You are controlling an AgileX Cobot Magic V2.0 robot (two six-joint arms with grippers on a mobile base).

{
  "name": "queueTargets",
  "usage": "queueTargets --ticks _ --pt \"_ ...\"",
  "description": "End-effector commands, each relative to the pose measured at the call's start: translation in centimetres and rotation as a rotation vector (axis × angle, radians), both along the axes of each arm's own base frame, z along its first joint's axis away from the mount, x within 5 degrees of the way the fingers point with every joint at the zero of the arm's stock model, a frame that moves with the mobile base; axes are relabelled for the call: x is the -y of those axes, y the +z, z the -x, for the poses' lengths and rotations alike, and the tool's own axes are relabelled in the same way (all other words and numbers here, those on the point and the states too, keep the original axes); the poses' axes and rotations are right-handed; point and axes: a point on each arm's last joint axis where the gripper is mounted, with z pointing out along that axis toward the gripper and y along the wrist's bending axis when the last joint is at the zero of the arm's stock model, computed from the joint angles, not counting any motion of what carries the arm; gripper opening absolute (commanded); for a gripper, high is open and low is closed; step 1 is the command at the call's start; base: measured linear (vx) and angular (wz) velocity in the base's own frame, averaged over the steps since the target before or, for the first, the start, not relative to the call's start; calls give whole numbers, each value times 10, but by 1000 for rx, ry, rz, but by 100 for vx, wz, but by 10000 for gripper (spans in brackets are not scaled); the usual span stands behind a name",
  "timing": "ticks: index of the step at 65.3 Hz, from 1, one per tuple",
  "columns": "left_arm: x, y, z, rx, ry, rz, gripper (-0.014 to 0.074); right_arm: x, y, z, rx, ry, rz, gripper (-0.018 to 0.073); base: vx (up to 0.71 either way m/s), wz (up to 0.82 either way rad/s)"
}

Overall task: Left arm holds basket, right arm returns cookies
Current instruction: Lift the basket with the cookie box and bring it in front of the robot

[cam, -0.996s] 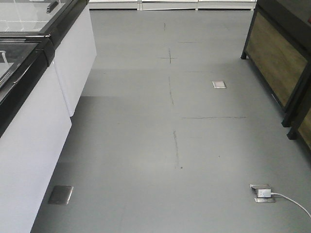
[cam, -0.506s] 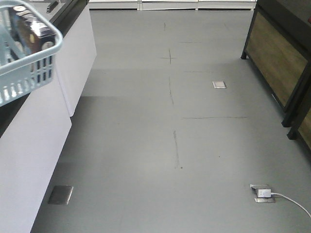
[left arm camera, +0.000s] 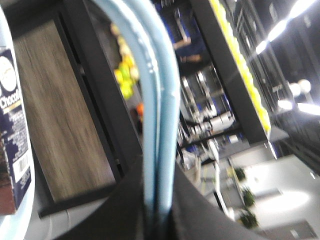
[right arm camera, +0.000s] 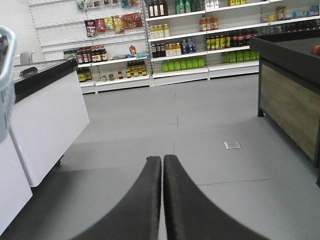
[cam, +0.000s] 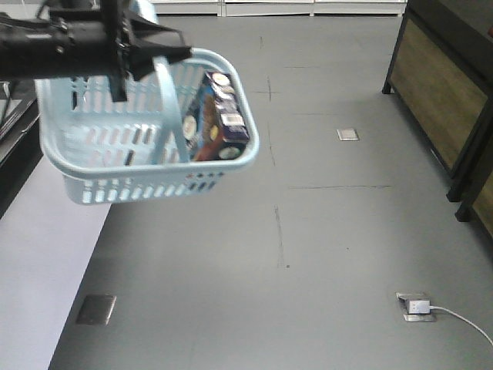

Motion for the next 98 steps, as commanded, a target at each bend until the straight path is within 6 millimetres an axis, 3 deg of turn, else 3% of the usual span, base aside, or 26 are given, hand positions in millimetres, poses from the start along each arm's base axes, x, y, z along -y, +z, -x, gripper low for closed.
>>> queueTargets --ticks 1,16,29,42,49,65,98 --pt "33 22 26 63 -60 132 -7 0 7 1 88 -2 0 -8 0 0" --pt "85 -45 52 -64 -114 85 -7 0 7 1 88 -2 0 -8 0 0" --pt "106 -103 82 -166 -158 -25 -7 0 7 1 88 -2 0 -8 0 0" --pt "115 -139 109 -242 -189 -109 -7 0 7 1 88 -2 0 -8 0 0" --pt "117 -143 118 -237 -203 -128 -7 0 7 1 88 -2 0 -8 0 0" --pt "111 -121 123 -169 -172 -119 -7 0 7 1 88 -2 0 -8 0 0" --pt "110 -122 121 -165 -145 -147 -7 0 7 1 88 -2 0 -8 0 0"
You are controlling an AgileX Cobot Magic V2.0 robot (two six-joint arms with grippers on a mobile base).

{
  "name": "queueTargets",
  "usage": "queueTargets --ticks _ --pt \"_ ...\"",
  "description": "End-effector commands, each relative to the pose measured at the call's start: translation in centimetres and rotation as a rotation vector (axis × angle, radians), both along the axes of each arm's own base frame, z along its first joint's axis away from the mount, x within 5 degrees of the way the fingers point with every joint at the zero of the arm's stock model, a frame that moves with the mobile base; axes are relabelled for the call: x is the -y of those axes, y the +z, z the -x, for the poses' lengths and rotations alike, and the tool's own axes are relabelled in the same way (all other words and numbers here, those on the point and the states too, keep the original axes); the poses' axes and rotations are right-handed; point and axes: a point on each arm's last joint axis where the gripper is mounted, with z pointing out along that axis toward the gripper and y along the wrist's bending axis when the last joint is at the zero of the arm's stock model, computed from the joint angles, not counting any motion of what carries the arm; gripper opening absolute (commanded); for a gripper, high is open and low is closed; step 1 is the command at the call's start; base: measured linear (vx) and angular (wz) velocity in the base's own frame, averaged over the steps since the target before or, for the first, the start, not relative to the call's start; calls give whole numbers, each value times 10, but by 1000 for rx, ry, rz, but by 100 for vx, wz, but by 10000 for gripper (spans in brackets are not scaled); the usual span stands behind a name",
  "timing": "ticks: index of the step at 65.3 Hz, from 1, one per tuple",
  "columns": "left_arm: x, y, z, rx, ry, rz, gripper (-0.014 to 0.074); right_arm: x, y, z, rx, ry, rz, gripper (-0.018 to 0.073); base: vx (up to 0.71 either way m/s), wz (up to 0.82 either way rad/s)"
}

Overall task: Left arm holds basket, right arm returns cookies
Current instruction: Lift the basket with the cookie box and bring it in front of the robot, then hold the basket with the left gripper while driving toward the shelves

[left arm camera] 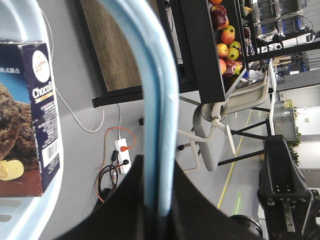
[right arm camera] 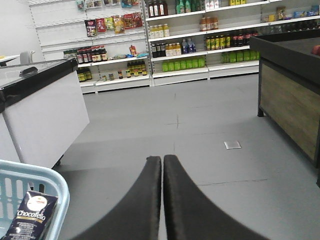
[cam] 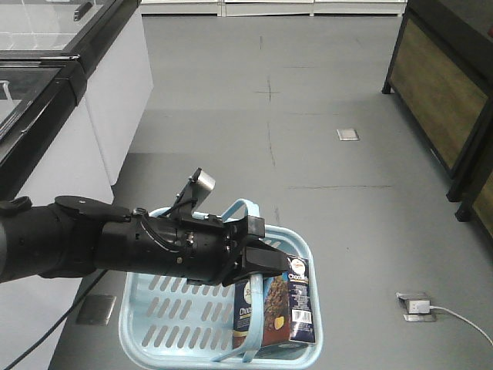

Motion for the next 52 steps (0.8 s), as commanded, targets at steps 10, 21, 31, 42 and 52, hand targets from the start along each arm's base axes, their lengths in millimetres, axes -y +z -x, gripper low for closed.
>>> queueTargets --ticks 10,21,31,42,52 --pt "3 33 2 37 5 131 -7 0 7 1 88 -2 0 -8 0 0" --pt "3 33 2 37 5 131 -7 0 7 1 88 -2 0 -8 0 0" --pt "3 33 2 37 5 131 -7 0 7 1 88 -2 0 -8 0 0" --pt "3 33 2 37 5 131 -7 0 7 1 88 -2 0 -8 0 -1" --pt "3 33 2 37 5 131 -7 0 7 1 88 -2 0 -8 2 -2"
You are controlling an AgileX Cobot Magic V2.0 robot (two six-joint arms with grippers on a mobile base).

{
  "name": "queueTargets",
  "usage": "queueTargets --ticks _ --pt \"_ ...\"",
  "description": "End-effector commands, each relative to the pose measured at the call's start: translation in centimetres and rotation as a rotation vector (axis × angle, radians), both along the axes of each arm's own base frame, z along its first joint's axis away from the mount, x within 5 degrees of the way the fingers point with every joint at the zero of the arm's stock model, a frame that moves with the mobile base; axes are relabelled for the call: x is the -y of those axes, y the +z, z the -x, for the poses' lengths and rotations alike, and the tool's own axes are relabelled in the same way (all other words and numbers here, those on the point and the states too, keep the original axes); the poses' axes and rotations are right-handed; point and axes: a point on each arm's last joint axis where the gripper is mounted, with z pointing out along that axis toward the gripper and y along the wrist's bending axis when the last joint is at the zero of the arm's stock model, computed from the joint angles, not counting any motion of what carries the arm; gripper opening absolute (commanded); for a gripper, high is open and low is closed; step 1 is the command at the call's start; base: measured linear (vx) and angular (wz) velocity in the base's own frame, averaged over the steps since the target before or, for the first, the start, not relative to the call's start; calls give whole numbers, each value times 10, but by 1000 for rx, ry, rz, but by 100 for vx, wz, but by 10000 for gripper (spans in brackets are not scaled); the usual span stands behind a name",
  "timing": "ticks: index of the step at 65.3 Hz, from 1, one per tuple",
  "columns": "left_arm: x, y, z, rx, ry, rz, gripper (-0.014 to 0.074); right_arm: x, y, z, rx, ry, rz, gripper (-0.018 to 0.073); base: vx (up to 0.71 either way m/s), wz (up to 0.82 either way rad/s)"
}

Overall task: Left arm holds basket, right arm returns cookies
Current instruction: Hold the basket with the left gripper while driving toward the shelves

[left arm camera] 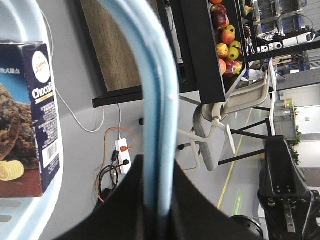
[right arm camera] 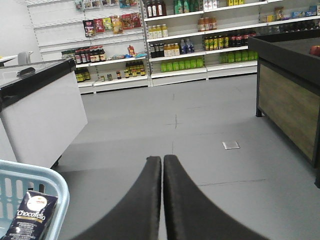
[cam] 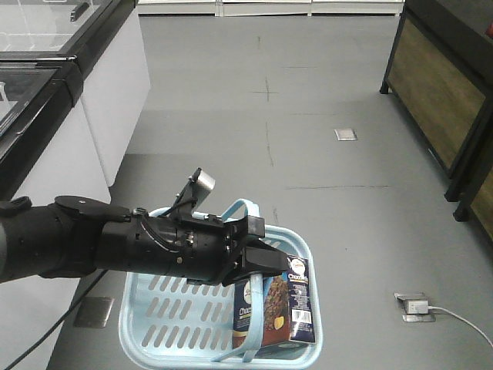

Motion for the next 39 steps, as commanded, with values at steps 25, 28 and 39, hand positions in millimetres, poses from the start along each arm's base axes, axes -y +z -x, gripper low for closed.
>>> queueTargets --ticks 25,28,39 --pt "3 33 2 36 4 134 -6 0 7 1 88 -2 0 -8 5 -1" --pt "3 33 2 36 4 134 -6 0 7 1 88 -2 0 -8 8 -7" --pt "3 33 2 36 4 134 -6 0 7 1 88 -2 0 -8 10 -12"
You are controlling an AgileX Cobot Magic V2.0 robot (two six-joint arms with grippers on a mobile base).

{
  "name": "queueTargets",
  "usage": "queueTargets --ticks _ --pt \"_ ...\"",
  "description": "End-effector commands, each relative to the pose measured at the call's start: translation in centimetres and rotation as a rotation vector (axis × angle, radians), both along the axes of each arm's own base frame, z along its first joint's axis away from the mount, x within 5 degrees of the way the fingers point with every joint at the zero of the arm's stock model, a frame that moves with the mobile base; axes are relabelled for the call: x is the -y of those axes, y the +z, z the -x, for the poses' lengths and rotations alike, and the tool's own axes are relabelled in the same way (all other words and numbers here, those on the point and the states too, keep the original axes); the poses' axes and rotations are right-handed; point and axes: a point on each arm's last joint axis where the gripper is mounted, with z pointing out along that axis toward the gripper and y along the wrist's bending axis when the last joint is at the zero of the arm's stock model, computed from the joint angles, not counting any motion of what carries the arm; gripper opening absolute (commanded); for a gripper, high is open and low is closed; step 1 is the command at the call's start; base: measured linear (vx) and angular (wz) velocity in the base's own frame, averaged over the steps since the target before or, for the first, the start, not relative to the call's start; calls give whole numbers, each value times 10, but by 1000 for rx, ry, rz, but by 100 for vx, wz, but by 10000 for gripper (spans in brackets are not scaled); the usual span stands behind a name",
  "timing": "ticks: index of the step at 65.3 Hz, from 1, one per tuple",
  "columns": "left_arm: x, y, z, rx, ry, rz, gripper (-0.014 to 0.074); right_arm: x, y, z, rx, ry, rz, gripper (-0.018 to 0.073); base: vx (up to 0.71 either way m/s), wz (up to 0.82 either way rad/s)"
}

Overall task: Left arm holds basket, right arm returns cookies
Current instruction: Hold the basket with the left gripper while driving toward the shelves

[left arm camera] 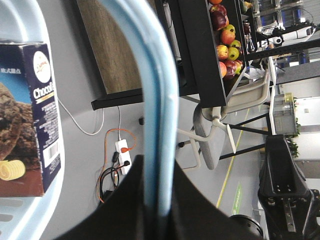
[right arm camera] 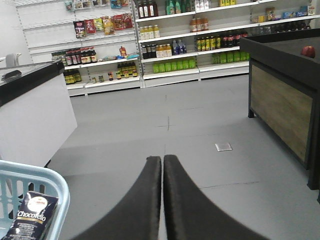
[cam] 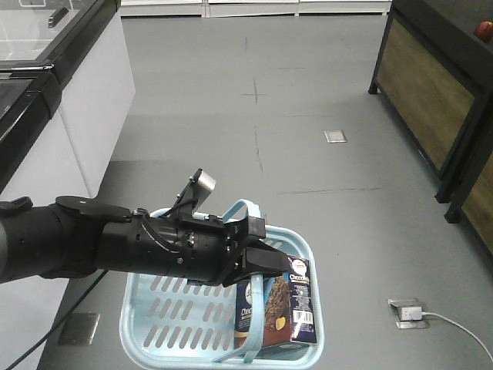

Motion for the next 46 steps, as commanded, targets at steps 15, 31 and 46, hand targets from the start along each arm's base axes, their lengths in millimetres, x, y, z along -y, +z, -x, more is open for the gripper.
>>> queueTargets --ticks 15,31,46 --pt "2 33 2 36 5 134 -6 0 7 1 88 -2 0 -8 13 -5" --pt "2 33 2 36 5 134 -6 0 7 1 88 -2 0 -8 13 8" --pt "2 33 2 36 5 134 -6 0 7 1 88 -2 0 -8 16 11"
